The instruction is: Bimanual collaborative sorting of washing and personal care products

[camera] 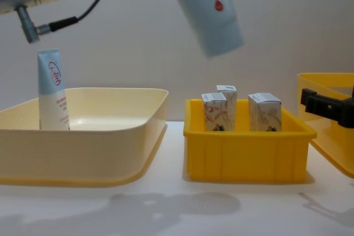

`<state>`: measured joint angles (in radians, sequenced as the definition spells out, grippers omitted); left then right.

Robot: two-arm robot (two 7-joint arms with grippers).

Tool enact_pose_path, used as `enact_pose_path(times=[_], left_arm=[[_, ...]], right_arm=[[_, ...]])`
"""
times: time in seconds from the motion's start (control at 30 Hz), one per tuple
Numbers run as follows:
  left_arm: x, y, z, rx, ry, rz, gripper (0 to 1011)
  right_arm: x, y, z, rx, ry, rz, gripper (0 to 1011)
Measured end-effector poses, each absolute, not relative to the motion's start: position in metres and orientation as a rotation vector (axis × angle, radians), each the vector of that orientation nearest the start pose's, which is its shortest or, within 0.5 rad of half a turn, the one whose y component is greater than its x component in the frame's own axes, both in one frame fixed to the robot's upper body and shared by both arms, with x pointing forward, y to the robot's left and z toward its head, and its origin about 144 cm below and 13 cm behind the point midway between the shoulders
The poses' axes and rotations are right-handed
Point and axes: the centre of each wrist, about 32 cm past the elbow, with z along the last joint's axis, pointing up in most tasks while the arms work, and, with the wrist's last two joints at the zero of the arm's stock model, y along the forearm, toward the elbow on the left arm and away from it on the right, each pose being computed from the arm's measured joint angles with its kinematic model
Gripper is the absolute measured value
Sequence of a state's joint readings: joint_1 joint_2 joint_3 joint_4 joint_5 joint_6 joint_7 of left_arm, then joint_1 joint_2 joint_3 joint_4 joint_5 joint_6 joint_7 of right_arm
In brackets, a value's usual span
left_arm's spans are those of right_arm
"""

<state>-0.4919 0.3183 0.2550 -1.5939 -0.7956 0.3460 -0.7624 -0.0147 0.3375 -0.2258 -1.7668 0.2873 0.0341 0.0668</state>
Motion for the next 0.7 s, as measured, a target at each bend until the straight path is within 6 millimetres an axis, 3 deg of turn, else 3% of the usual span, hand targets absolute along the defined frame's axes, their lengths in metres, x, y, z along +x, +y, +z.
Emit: enact_pose_path(times=[0.43,0.7], left_arm=[[0.550,0.207,1.298,-0.265,0.137,0.181,235],[0.547,0.190,1.284,-0.234,0.123,0.139,235]], right_arm=[[0.443,-0.237,1.189,0.026,-0.075,-1.229,1009],[0.443,-0.237,1.189,0.026,-0.075,-1.229,1009]])
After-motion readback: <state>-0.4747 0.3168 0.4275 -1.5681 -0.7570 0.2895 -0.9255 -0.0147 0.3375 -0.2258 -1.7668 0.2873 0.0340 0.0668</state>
